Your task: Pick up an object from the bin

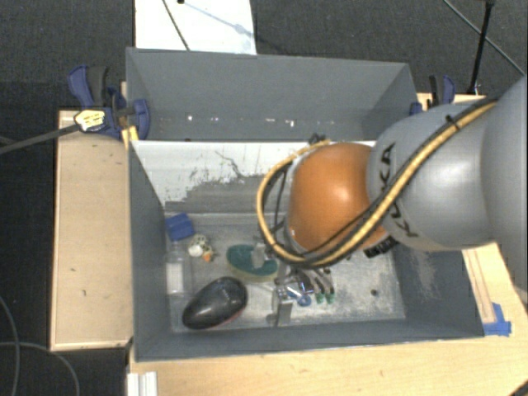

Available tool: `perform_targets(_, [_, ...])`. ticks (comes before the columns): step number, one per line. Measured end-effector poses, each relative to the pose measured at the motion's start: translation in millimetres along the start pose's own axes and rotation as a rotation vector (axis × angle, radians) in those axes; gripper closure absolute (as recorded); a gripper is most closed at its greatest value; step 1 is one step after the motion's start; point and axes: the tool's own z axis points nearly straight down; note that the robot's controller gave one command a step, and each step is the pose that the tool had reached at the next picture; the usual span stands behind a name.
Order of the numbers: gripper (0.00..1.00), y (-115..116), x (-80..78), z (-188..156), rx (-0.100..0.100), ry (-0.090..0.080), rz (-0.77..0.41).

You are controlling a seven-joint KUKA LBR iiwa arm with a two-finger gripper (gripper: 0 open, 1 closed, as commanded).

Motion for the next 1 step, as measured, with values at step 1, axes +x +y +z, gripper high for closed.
perform_targets(1, [0.00, -39.9, -25.4, 60.8, -0.001, -0.008, 0.216])
